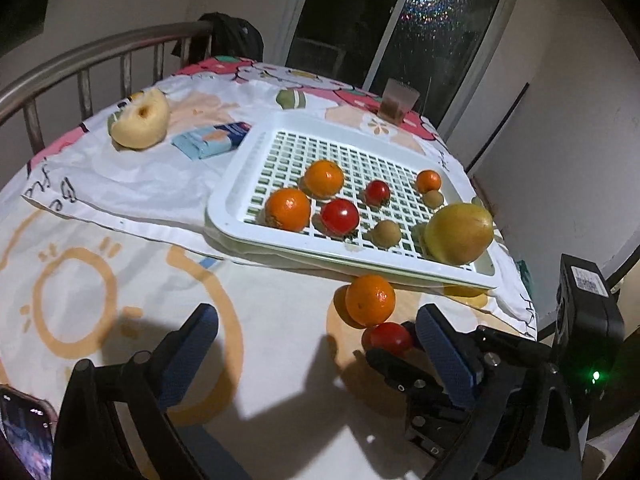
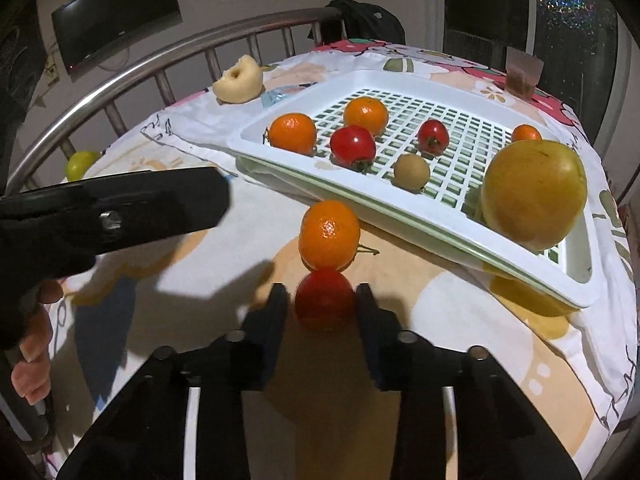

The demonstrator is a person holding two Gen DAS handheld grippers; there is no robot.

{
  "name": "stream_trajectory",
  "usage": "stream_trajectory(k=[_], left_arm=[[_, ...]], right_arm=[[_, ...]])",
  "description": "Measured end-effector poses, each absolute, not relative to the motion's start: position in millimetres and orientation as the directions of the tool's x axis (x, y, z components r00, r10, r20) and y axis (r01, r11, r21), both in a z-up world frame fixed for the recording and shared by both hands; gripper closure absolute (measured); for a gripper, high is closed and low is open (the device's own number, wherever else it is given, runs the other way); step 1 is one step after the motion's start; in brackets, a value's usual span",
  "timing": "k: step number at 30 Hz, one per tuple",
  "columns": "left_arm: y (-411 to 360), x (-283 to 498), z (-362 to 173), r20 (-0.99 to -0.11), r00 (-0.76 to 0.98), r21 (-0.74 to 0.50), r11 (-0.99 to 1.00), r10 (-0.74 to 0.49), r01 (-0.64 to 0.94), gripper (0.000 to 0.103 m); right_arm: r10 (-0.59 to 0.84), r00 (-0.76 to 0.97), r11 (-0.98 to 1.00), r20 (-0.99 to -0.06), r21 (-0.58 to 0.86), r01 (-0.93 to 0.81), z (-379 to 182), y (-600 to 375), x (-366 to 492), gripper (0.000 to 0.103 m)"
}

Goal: Organize fruits
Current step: 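Grasp a cherry tomato with the right gripper while the left grasps a mandarin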

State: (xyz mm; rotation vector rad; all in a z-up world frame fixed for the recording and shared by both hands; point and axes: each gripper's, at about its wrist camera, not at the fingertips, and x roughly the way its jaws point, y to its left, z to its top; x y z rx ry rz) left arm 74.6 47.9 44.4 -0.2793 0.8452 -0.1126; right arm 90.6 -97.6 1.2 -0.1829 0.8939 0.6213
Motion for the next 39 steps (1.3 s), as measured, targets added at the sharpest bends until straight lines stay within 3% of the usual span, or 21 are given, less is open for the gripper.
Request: stream_trajectory(k=[11, 18, 22, 36, 38, 39], left_arm=[[22.3, 95.3, 26.6, -0.769, 0.592, -0.273, 0.961, -0.24, 0.034, 0.019], [2.1, 106.5, 14.3, -0.793, 0.555, -0.251, 0.965, -0.249, 0.075, 0.044], [-3.1, 111.4, 7.5, -0.805, 0.534, -0.25, 0.964, -0.256, 0.086, 0.064], [-4.6, 75.3, 17.9, -0.787, 0.56, -0.218, 0.966, -0.256, 0.136, 0.068], [-3.5, 65.0, 22.9, -0.776, 0.574, -0.218, 0.965, -0.262, 0.146, 0.073], [-2.6, 59.1, 26.0, -0.769, 0.58, -0.223, 0.963, -0.27, 0.153, 0.086]], right_arm=[[0.422, 0.462, 0.835, -0.78, 0.136, -0.533, 6.2, -128.0, 81.4, 0.074], [0.394, 0.48, 0.856, -0.784, 0.122, -0.503, 9.6, -143.8, 73.7, 0.074], [0.39, 0.482, 0.865, -0.785, 0.133, -0.484, 9.0, -150.2, 71.8, 0.074], [0.409, 0.496, 0.871, -0.766, 0.165, -0.463, 17.7, -173.8, 57.8, 0.074], [0.409, 0.5, 0.872, -0.763, 0.166, -0.461, 20.7, -178.3, 53.7, 0.074], [0.411, 0.503, 0.872, -0.76, 0.167, -0.46, 22.6, -181.3, 51.3, 0.074]])
